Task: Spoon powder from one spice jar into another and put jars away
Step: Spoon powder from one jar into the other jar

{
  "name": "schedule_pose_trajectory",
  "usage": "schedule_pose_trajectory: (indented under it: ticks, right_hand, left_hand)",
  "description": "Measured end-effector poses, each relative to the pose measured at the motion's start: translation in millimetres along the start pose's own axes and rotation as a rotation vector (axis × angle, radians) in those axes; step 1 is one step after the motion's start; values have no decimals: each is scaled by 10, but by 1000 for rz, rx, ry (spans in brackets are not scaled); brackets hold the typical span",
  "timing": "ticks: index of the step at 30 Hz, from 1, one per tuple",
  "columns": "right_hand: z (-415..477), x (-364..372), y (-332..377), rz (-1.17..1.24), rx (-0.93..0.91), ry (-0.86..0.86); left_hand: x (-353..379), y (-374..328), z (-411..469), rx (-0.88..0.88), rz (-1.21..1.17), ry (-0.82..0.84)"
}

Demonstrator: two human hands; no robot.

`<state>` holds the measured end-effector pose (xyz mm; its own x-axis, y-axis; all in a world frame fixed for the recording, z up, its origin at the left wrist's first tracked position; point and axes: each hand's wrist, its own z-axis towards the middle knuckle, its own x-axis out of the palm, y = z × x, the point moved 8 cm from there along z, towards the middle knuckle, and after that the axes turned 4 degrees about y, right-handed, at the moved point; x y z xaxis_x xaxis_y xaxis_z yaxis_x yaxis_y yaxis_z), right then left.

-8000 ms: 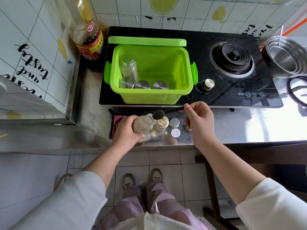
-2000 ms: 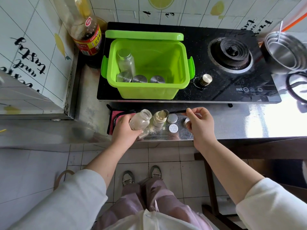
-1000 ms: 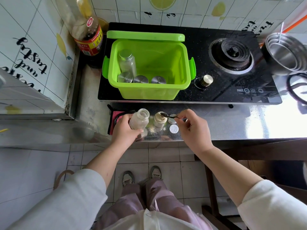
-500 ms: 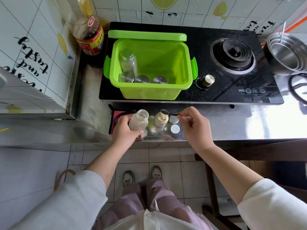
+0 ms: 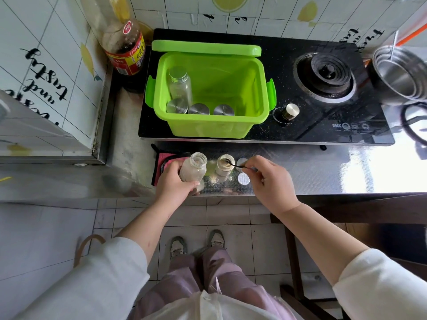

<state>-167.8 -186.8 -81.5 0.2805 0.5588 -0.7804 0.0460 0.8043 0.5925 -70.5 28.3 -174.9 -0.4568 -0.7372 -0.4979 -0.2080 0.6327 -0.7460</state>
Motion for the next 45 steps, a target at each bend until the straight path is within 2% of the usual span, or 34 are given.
schedule_pose_trajectory:
  ticks: [7, 21, 39, 43, 45]
  right_hand:
    - [-31, -59, -35, 0, 9, -23]
    - [-3, -66, -255, 197, 295, -76]
    - [-103, -127, -106, 45, 84, -57]
    - [-92, -127, -131, 91, 154, -60]
    - [-79, -143, -155, 218, 227, -93]
  left_hand:
    - [-10, -24, -9, 11, 0, 1]
    - [-7, 9, -5, -4, 7, 6]
    - [16, -59, -20, 7, -33, 39]
    - [21, -64, -21, 27, -36, 46]
    - [24, -82, -24, 38, -26, 46]
